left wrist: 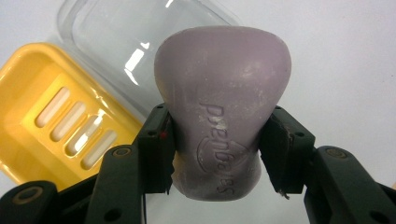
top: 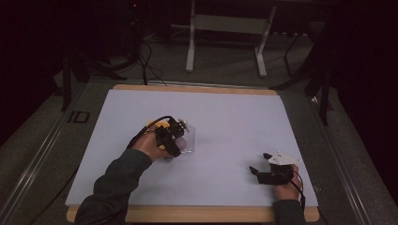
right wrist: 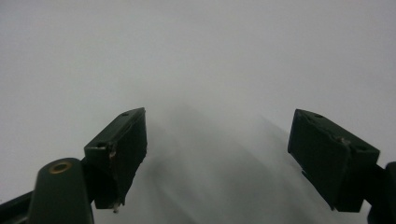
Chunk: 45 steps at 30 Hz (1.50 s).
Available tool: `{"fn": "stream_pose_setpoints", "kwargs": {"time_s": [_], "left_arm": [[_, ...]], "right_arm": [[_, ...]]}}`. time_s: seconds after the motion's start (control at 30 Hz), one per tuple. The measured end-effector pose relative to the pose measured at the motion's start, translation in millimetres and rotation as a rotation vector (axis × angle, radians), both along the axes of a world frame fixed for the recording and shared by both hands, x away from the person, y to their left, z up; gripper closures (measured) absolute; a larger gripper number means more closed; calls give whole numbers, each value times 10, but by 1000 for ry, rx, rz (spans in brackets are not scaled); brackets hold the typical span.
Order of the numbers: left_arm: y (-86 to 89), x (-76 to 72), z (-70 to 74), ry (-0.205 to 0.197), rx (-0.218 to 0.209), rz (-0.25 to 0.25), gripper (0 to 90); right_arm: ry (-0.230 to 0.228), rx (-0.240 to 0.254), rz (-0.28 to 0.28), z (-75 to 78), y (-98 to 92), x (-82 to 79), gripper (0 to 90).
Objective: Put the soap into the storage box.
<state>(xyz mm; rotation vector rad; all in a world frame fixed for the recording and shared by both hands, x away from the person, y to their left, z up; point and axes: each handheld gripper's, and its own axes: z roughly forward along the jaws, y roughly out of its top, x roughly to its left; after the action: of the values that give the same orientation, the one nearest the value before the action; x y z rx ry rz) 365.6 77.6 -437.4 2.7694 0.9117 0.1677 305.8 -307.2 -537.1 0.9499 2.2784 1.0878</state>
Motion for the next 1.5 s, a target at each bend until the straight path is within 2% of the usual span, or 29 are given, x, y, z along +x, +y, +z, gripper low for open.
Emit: {"fn": "stream_pose_setpoints", "kwargs": {"time_s": [0.77, 1.1, 1.2, 1.5], "left_arm": [[263, 125, 39, -13, -16, 82, 499], [318, 173, 37, -9, -23, 103, 498], [359, 206, 36, -6, -40, 122, 499], [433, 264, 20, 0, -40, 148, 499]], "right_arm": [[0, -2, 0, 0, 2, 0, 194], [1, -2, 1, 0, 2, 1, 194], [1, -4, 1, 0, 3, 0, 194], [1, -3, 1, 0, 3, 0, 194]]}}
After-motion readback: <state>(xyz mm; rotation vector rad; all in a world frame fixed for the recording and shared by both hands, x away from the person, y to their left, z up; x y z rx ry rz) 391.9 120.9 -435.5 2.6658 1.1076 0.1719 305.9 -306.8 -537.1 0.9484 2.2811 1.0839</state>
